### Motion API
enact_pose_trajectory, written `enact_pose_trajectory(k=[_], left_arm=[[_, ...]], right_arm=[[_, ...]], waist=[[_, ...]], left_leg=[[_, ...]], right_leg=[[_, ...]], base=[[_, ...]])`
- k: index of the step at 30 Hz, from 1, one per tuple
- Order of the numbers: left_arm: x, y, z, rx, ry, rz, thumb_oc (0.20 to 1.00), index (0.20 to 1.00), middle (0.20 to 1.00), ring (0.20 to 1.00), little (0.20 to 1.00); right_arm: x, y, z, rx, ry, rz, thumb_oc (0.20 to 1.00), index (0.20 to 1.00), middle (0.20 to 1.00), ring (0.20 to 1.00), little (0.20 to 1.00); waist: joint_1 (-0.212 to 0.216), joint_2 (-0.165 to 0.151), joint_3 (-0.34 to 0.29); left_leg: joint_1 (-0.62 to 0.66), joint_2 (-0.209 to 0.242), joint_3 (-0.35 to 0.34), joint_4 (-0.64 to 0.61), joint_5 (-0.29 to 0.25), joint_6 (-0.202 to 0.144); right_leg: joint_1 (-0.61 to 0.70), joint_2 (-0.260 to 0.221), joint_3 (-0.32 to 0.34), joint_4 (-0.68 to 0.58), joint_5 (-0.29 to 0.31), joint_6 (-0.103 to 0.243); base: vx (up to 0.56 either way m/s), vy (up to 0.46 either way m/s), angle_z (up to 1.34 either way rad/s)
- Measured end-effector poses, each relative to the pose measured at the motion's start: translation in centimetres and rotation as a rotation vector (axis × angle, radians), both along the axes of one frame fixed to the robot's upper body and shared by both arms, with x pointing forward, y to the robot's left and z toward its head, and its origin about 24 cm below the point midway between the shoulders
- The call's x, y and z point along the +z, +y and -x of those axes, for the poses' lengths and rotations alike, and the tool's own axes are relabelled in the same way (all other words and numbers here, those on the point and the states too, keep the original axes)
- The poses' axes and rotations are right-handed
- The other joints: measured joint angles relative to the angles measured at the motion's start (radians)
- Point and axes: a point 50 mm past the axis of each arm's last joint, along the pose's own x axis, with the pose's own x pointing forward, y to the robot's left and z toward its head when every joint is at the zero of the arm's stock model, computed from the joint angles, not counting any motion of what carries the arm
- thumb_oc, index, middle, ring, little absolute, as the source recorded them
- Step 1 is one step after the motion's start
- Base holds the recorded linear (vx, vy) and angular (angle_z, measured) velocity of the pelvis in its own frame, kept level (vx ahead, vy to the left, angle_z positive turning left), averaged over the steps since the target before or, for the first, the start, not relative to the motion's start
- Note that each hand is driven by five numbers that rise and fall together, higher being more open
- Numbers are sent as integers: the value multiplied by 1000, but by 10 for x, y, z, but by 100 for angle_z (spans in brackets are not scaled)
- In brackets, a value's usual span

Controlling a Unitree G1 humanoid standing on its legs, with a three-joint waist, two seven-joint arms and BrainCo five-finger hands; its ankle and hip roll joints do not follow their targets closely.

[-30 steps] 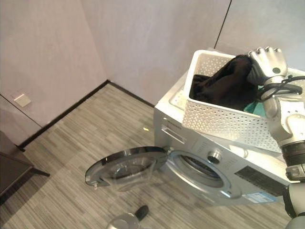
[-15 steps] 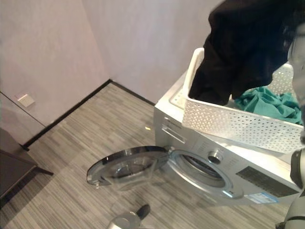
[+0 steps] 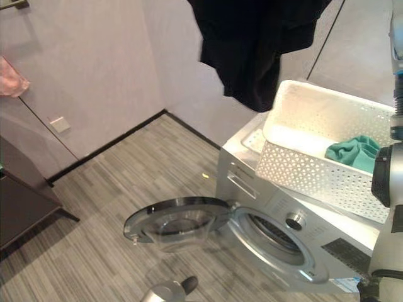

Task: Grab the laundry basket,head to the washer,open it,put in the laundry and shut it.

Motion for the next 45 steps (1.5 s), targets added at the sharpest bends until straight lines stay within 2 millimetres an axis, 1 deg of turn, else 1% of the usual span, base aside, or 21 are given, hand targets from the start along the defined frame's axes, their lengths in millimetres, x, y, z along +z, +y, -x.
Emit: enact_pose_trajectory(k=[5,6,8,10,11,12,14,15,16,19,20,21,24,26,27,29,34,36,40,44,45], left_arm=[[7,8,-21,50,-117,-3,1000,1000,1000,1000,1000],[14,16,-32,68,-192,-5,1000,1000,1000,1000,1000],[22,24,-40,63,-267,-8,1000,1000,1000,1000,1000],[34,35,-44,61,-340,-9,1000,1000,1000,1000,1000],[44,45,-45,72,-390,-15,1000,1000,1000,1000,1000],[66,55,-49,17,-492,-22,1000,1000,1000,1000,1000],[77,66,-51,45,-542,-43,1000,1000,1000,1000,1000],[106,76,-57,18,-663,-77,1000,1000,1000,1000,1000],[120,83,-62,4,-713,-107,1000,1000,1000,1000,1000],[182,105,-82,-2,-956,-233,1000,1000,1000,1000,1000],[196,107,-89,-17,-1012,-255,1000,1000,1000,1000,1000],[219,104,-101,-45,-1124,-263,1000,1000,1000,1000,1000],[242,90,-114,-76,-1262,-204,1000,1000,1000,1000,1000],[248,82,-119,-93,-1321,-155,1000,1000,1000,1000,1000],[257,68,-128,-93,-1414,-71,1000,1000,1000,1000,1000],[268,53,-134,-155,-1480,-10,1000,1000,1000,1000,1000],[275,39,-142,-178,-1545,113,1000,1000,1000,1000,1000],[273,23,-154,-194,-1559,267,1000,1000,1000,1000,1000],[257,-7,-168,-157,-1536,580,1000,1000,1000,1000,1000],[249,-12,-169,-111,-1527,650,1000,1000,1000,1000,1000],[240,-12,-171,-68,-1500,676,1000,1000,1000,1000,1000]], right_arm=[[4,16,2,146,-21,-22,200,200,200,200,200],[7,26,4,223,-35,-25,200,200,200,200,200],[7,33,5,276,-41,-22,200,200,200,200,200],[4,46,2,359,-27,-27,200,200,200,200,200],[0,55,0,411,-15,-19,200,200,200,200,200],[-6,64,-2,480,5,-21,200,200,200,200,200],[-11,71,-2,520,18,-1,200,200,200,200,200],[-22,70,1,570,14,-10,200,200,200,200,200],[-28,69,1,580,21,0,200,200,200,200,200],[-60,66,-10,596,94,-2,200,200,200,200,200],[-66,66,-13,594,118,-4,200,200,200,200,200],[-77,68,-21,592,169,-10,200,200,200,200,200],[-91,67,-30,584,236,-16,200,200,200,200,200],[-97,67,-35,582,269,-23,200,200,200,200,200],[-109,65,-45,578,321,-48,200,200,200,200,200],[-116,63,-50,572,360,-61,200,200,200,200,200],[-132,67,-61,597,438,-79,200,200,200,200,200],[-142,78,-69,641,492,-104,200,200,200,200,200],[-159,112,-74,763,577,-104,200,200,200,200,200],[-161,130,-72,840,603,-93,200,200,200,200,200],[-155,140,-69,900,599,-104,200,200,200,200,200]], waist=[[8,6,-18],[14,14,-24],[25,20,-28],[32,24,-37],[50,37,-36],[54,29,-48],[89,51,-46],[86,26,-51],[96,31,-49],[116,19,-48],[121,16,-46],[131,27,-35],[136,38,-28],[134,43,-23],[131,53,-16],[129,63,-9],[132,68,-4],[135,80,3],[133,81,7],[134,70,15],[132,56,18]], left_leg=[[0,-7,-22,4,0,0],[-1,-16,-44,9,0,0],[0,-18,-55,12,0,0],[0,-24,-68,14,0,0],[-3,-30,-71,15,0,0],[-3,-33,-72,20,-5,0],[-8,-43,-77,24,-5,1],[-5,-44,-82,27,-7,4],[-6,-52,-99,31,-7,4],[-11,-58,-116,39,-15,6],[-10,-57,-121,41,-15,6],[-11,-58,-123,47,-16,4],[-13,-60,-125,49,-16,4],[-18,-64,-127,60,-16,3],[-11,-74,-124,69,-18,2],[-6,-70,-125,61,-20,-1],[-1,-72,-122,53,-20,0],[-1,-77,-124,64,-20,0],[-1,-73,-124,62,-20,-1],[-1,-72,-123,59,-20,-1],[2,-66,-120,48,-22,-5]], right_leg=[[13,1,-26,1,-4,1],[21,1,-47,3,-6,2],[30,0,-61,2,-10,5],[33,-8,-77,0,-16,8],[34,-9,-79,0,-16,8],[35,-13,-80,0,-20,10],[35,-16,-87,1,-24,12],[40,-16,-96,2,-26,12],[49,-19,-108,4,-27,13],[54,-19,-131,3,-41,13],[55,-18,-133,6,-41,13],[55,-16,-134,8,-41,12],[57,-16,-136,9,-39,13],[64,-21,-138,10,-39,13],[67,-27,-135,6,-37,16],[73,-28,-133,9,-39,18],[66,-32,-131,5,-38,20],[75,-35,-130,8,-38,19],[75,-32,-130,3,-39,19],[74,-31,-131,3,-40,19],[68,-28,-131,8,-41,18]], base=[[-2,1,15],[-13,17,32],[-13,13,29],[-6,19,20],[-1,16,14],[-6,-10,12],[35,-74,9],[83,-133,22],[80,-144,22],[-4,-21,23],[-6,-11,21],[-7,-10,6],[-29,26,2],[-41,43,-3],[-5,6,-6],[70,-96,-4],[-42,49,-1],[4,-12,-4],[0,0,0],[25,-35,1],[0,0,0]])
